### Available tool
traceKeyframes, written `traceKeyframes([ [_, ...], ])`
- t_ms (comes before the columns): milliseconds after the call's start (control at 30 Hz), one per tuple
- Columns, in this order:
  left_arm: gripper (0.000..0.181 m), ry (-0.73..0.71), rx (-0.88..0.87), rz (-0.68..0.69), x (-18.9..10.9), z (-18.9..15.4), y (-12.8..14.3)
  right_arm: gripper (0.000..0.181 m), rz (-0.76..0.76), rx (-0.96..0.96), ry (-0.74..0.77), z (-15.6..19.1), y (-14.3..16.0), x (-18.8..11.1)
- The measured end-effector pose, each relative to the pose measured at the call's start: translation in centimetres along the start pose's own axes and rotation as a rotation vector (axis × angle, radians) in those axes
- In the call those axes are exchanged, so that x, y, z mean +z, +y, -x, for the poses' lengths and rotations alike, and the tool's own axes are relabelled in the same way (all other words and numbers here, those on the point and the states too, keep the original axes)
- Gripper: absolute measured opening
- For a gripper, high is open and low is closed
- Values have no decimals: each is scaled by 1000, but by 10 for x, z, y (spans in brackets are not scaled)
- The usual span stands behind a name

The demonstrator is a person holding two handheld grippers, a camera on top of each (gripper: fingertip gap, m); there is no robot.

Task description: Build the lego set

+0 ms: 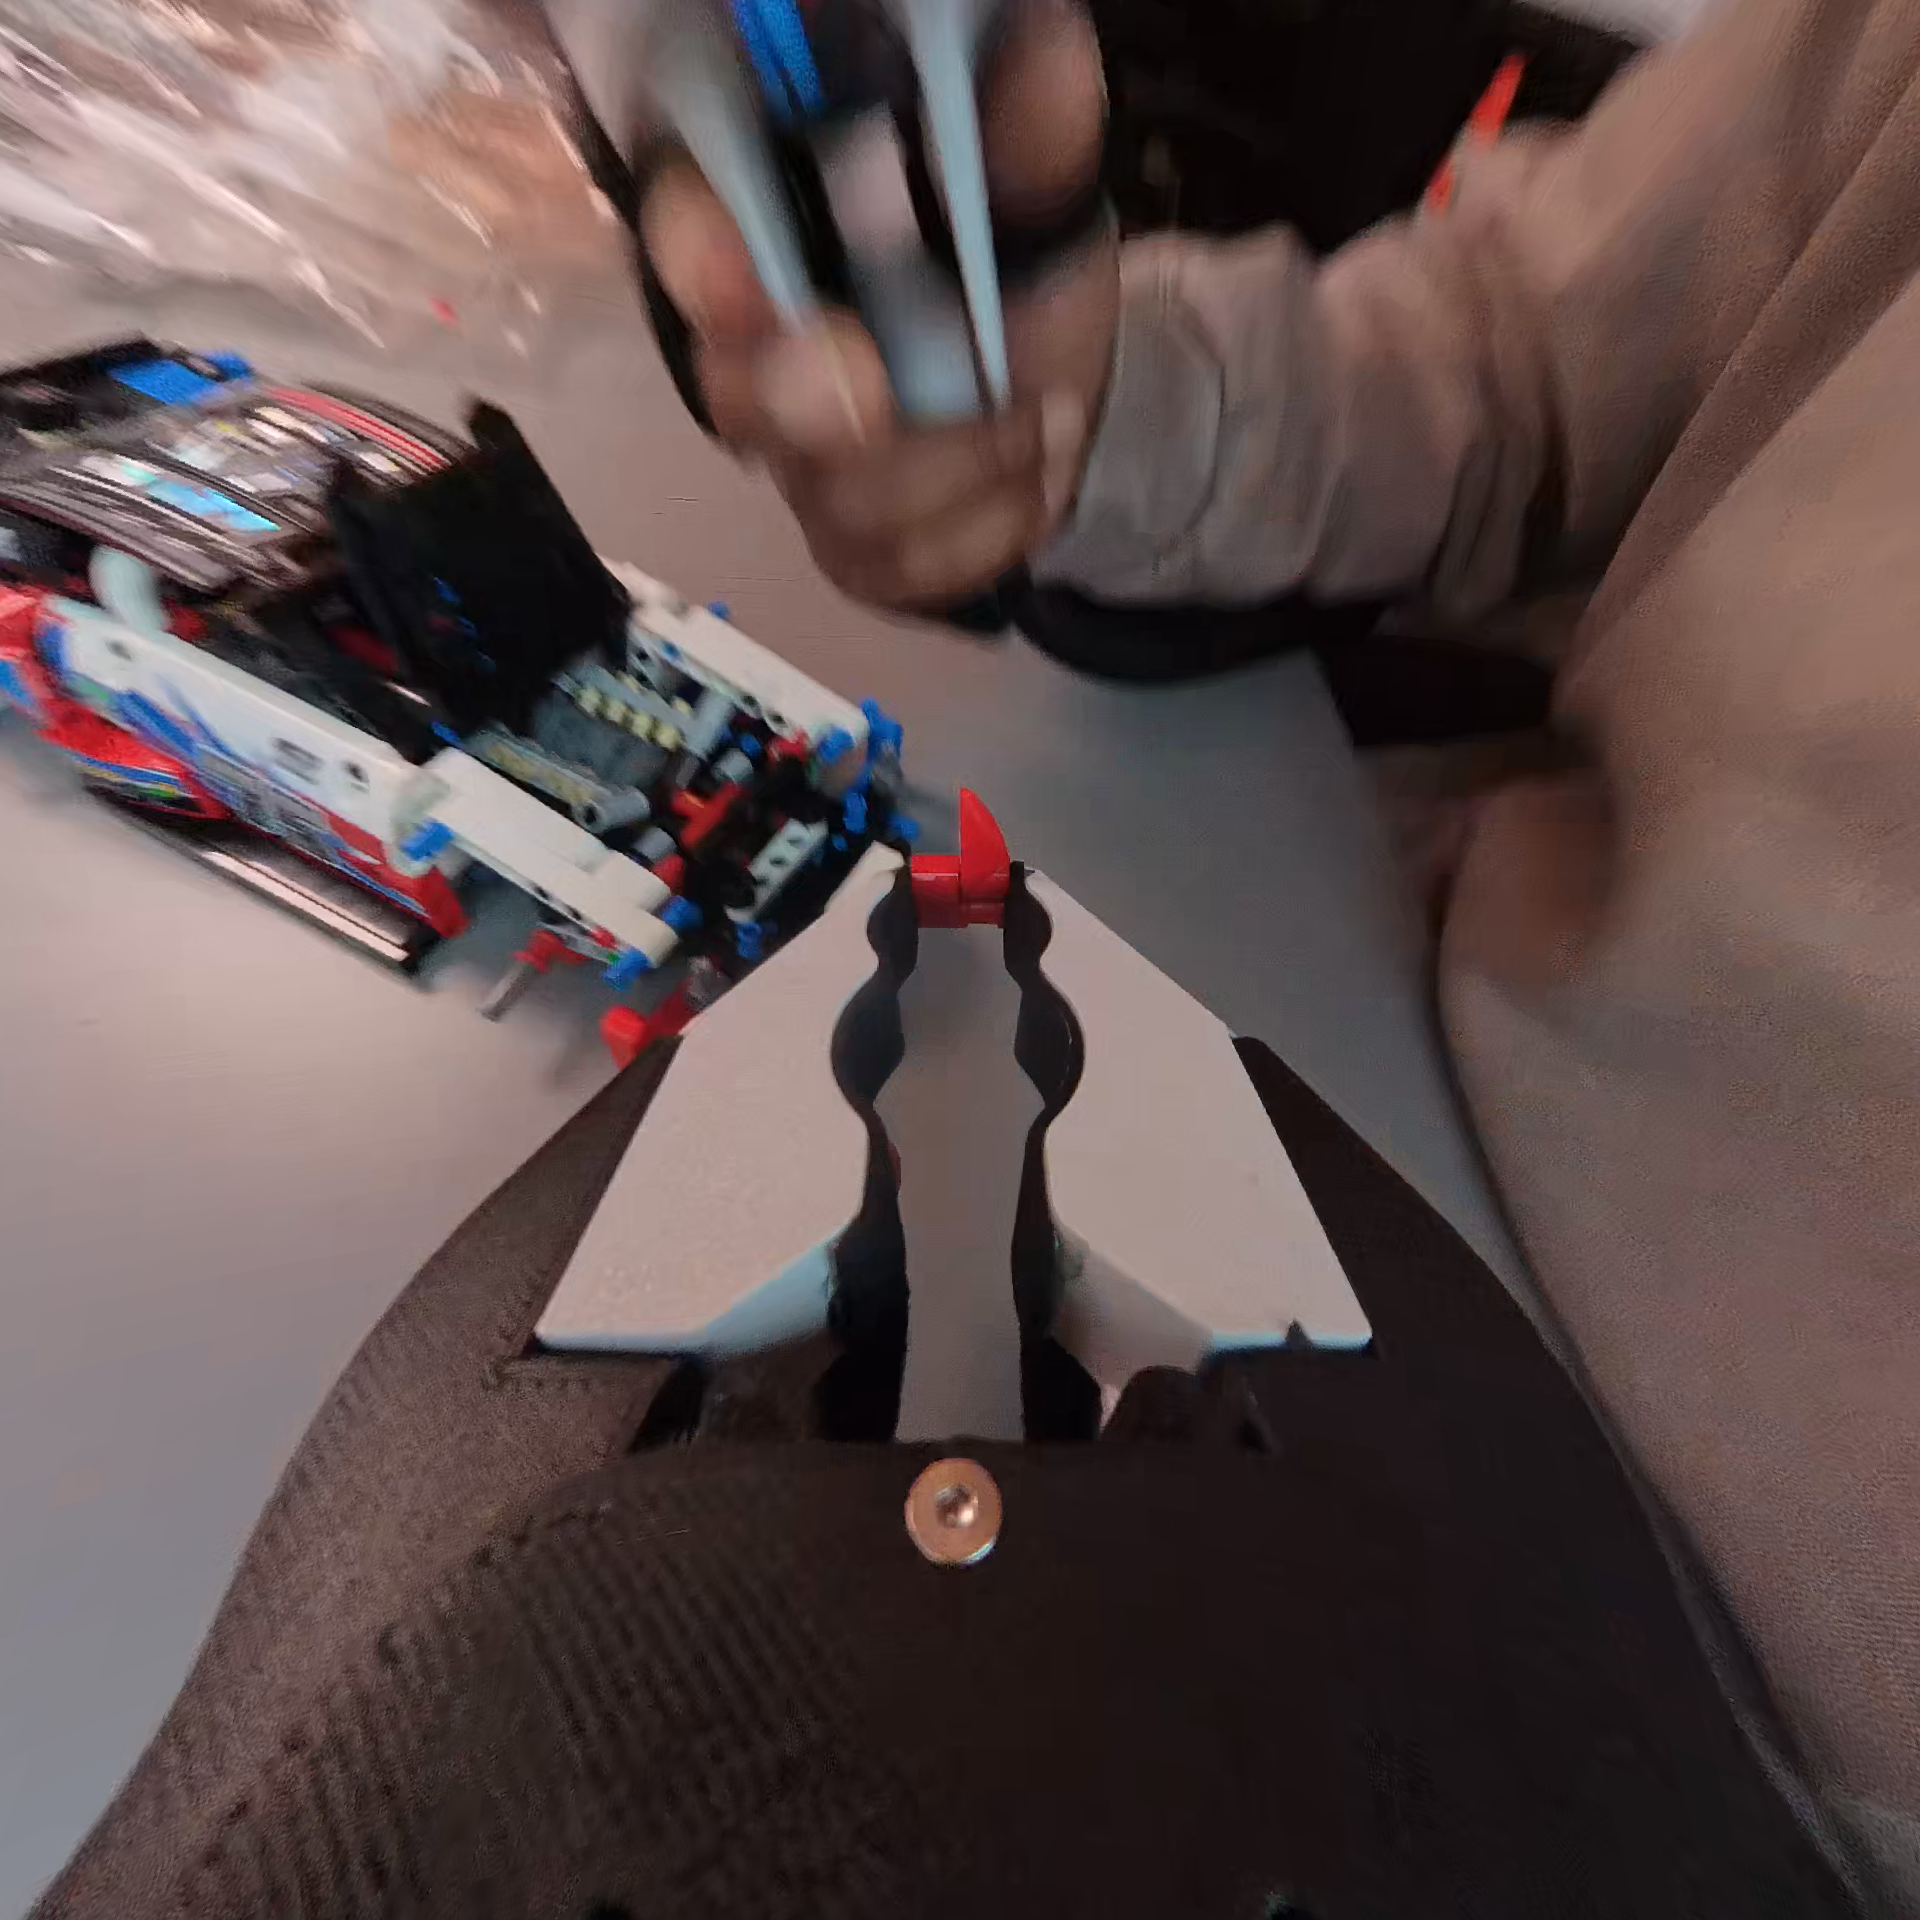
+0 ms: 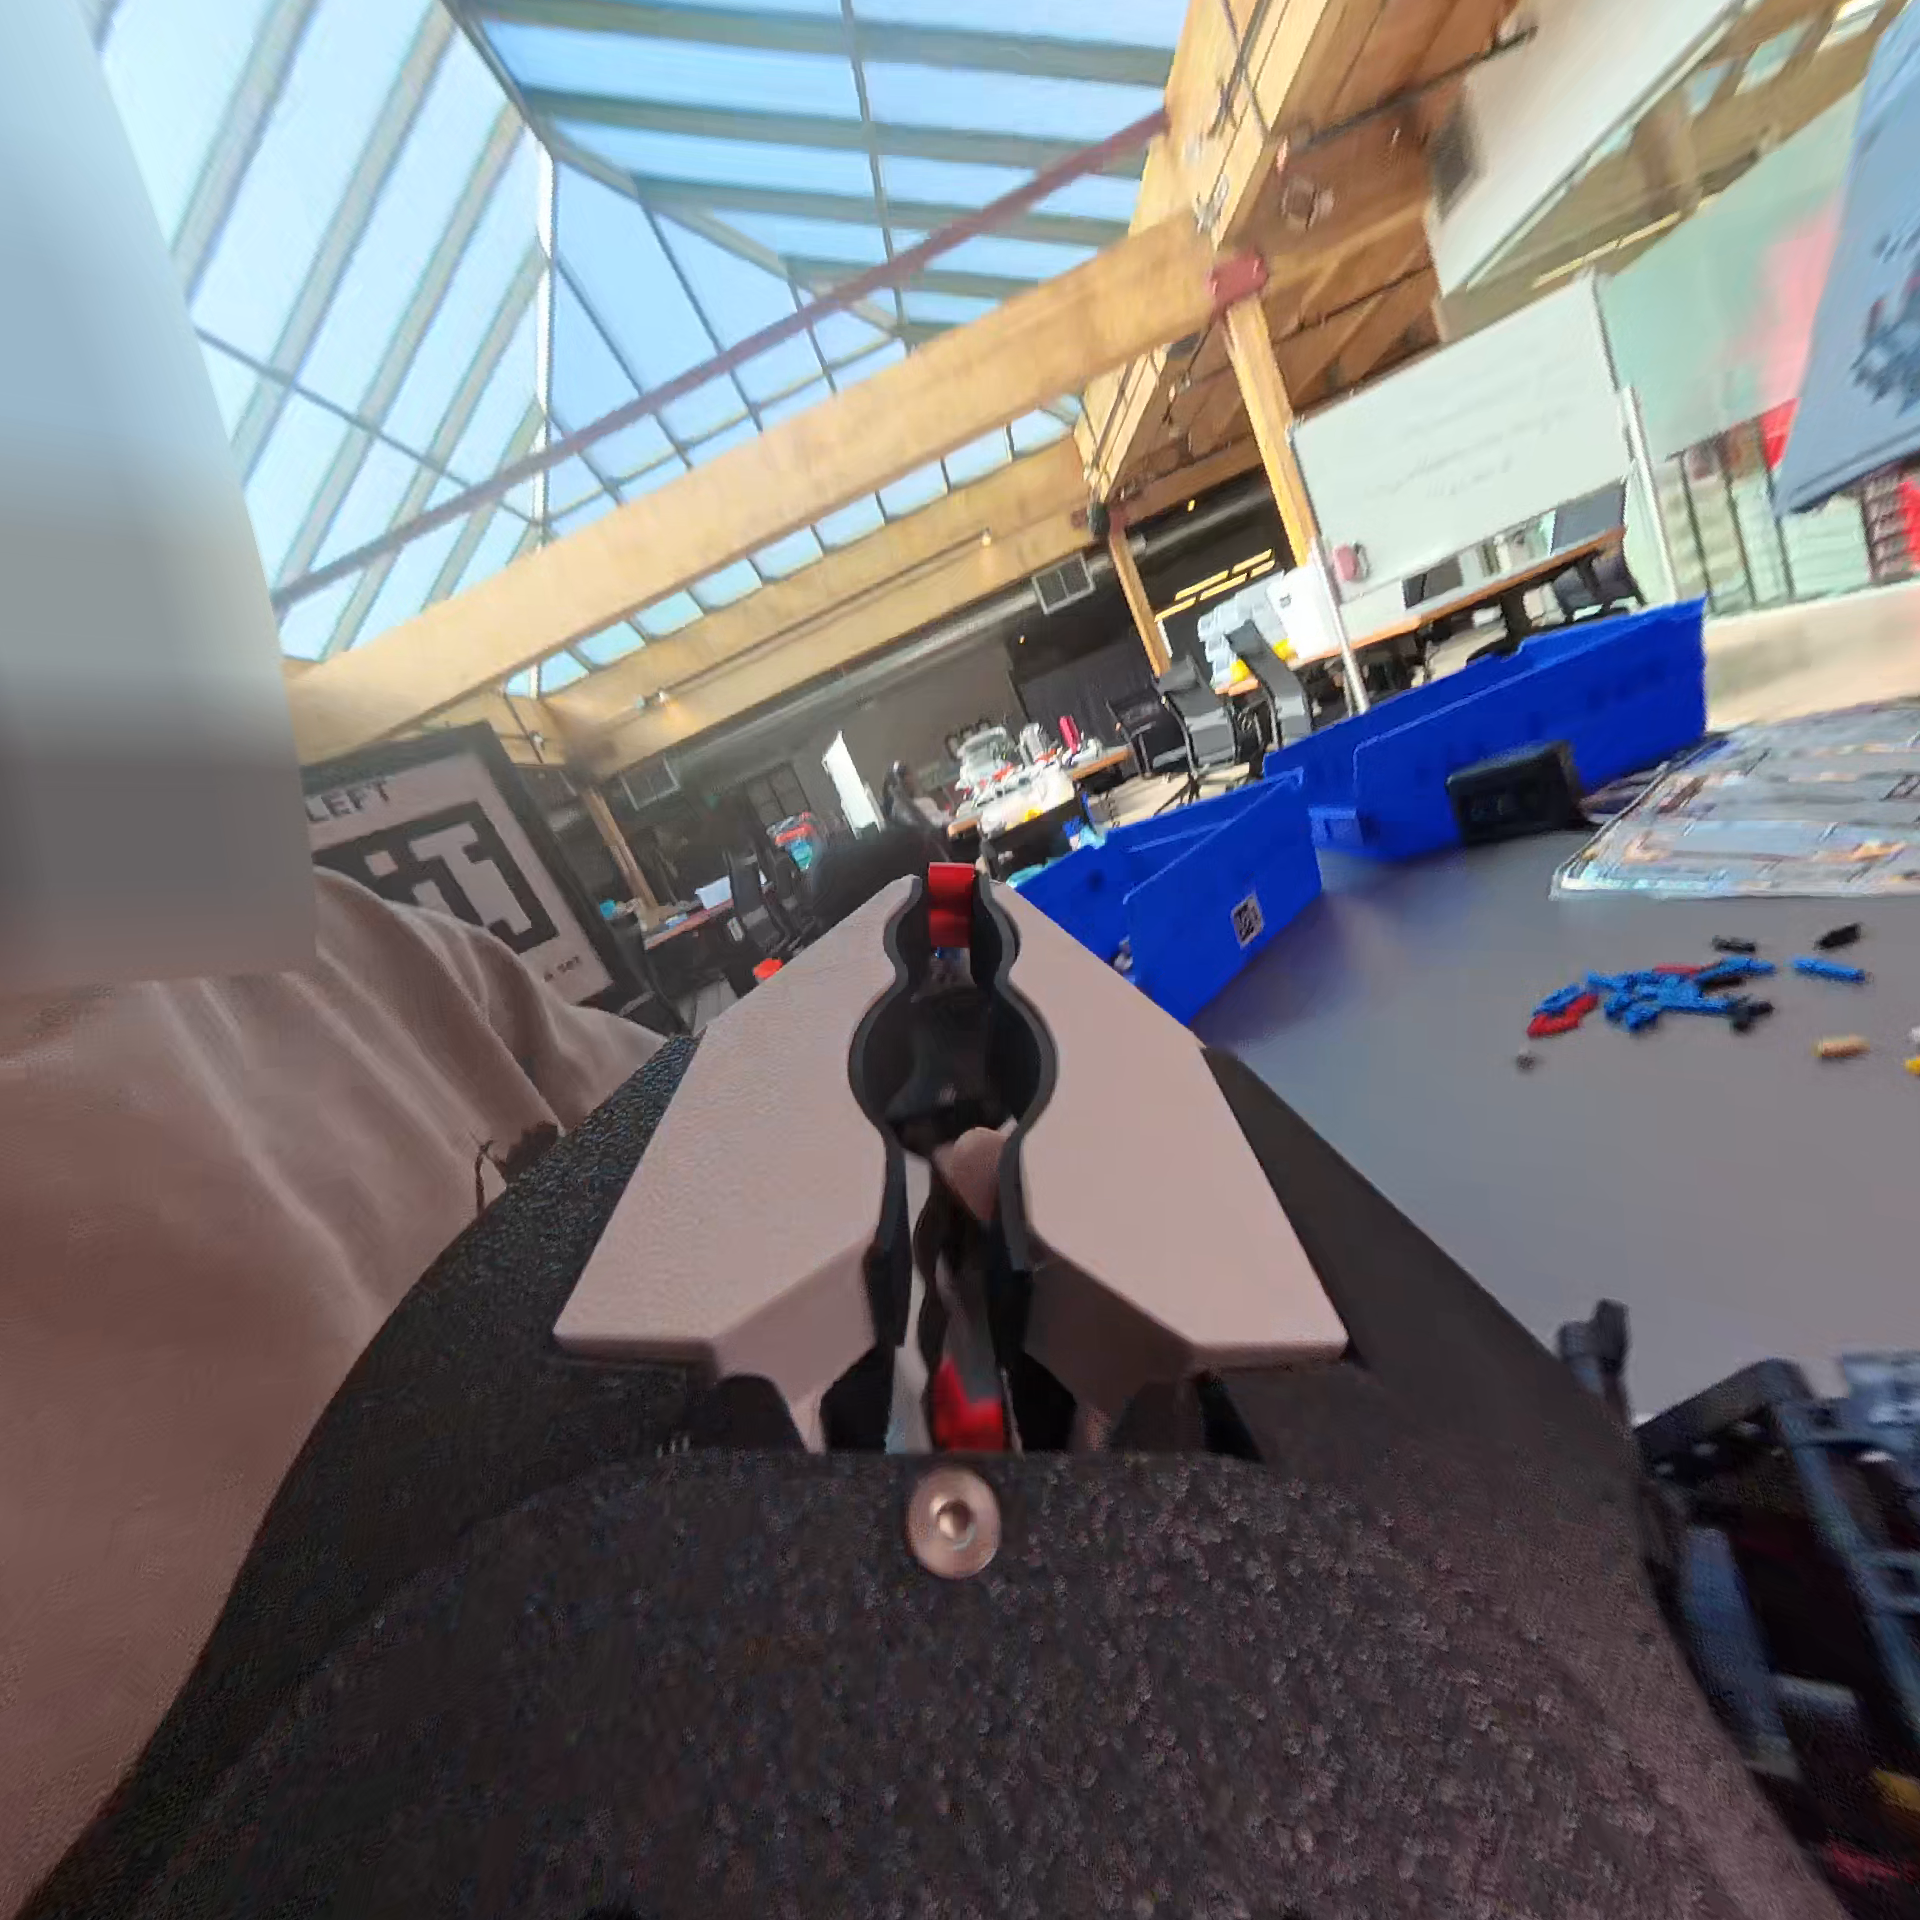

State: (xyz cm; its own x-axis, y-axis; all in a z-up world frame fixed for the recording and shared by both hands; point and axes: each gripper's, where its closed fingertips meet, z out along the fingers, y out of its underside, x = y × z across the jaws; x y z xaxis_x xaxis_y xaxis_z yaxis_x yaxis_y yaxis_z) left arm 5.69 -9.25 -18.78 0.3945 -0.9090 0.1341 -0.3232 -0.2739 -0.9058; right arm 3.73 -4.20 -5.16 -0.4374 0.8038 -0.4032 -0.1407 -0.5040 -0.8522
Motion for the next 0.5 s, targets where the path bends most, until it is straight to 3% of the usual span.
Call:
traceKeyframes([
  [33, 15, 24, 20, -7, 12, -12, 1, 3, 10, -108, 37, 0, -13, -6],
  [67, 15, 42, -16, -117, 10, -19, -23, 4, 70, -223, 74, 3, -13, -8],
  [133, 15, 15, -54, -253, -12, -6, -59, 4, 90, -233, 98, 7, -8, -14],
  [333, 15, -38, -220, -236, -14, 26, -34, 4, 84, -192, 134, -10, -1, -19],
  [500, 15, -37, -320, -309, -26, 39, -37, 4, 60, -127, 146, -20, 2, -22],
])
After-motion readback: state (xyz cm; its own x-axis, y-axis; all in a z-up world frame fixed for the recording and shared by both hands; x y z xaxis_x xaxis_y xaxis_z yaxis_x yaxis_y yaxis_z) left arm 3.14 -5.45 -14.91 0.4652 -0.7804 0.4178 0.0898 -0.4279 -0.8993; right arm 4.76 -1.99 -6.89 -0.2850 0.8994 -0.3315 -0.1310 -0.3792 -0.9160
